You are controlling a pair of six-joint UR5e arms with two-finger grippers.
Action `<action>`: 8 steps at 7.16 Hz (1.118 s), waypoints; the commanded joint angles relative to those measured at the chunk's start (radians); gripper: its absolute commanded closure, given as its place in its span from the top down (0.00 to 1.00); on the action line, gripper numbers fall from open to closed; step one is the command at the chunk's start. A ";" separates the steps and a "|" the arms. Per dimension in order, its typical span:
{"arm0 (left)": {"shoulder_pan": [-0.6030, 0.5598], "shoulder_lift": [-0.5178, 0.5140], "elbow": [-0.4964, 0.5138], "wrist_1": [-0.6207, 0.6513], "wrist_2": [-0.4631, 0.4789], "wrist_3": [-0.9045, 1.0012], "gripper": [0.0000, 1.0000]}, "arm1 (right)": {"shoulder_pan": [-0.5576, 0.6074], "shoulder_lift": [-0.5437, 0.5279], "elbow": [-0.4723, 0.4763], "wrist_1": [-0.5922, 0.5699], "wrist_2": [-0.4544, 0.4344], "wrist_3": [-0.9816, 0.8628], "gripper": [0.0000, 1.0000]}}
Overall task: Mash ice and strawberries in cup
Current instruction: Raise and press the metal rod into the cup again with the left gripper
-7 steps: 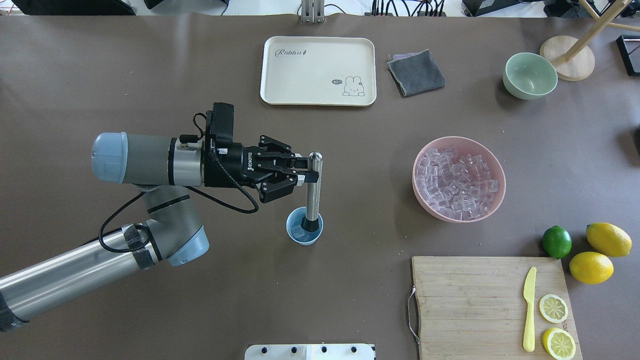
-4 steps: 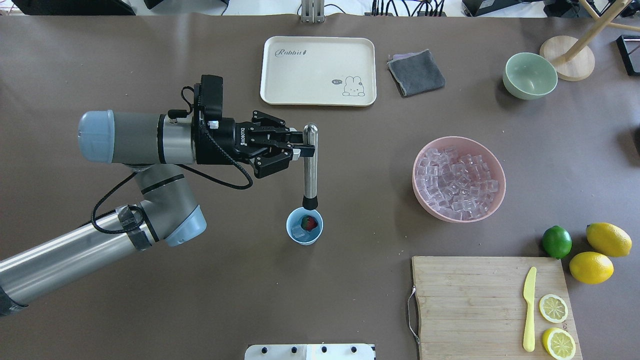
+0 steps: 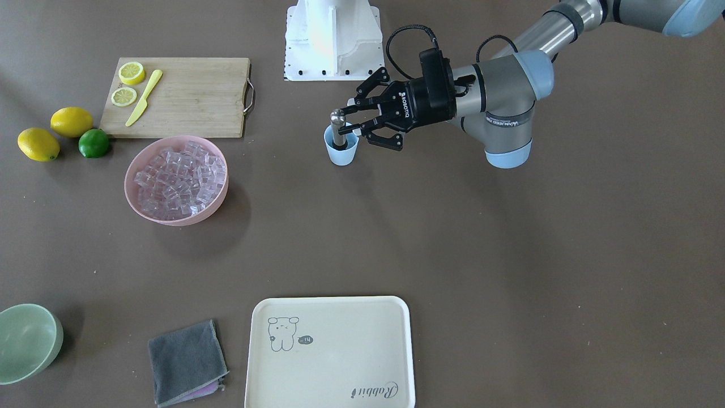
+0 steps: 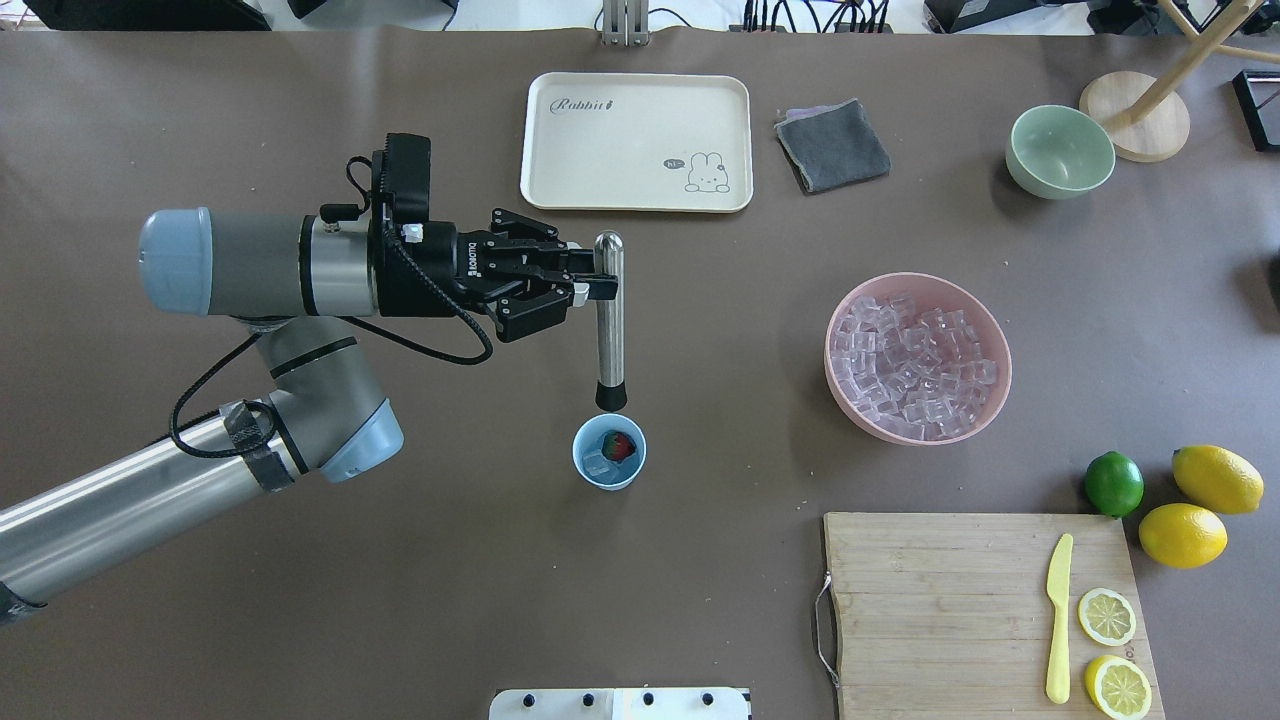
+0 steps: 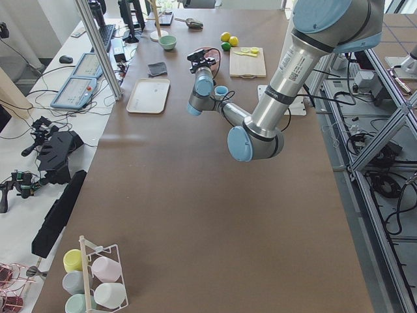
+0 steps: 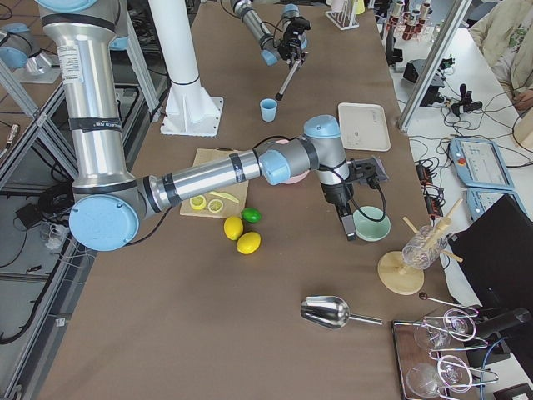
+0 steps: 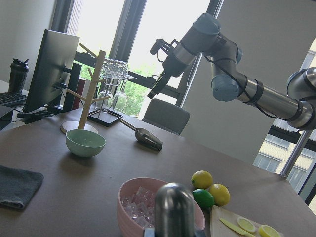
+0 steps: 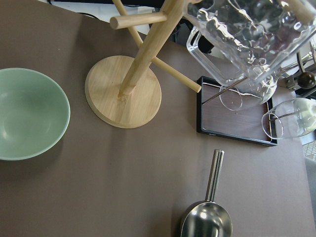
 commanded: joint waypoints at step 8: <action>0.054 0.032 -0.009 -0.006 0.011 0.007 0.00 | -0.001 -0.012 0.008 0.000 0.000 0.000 1.00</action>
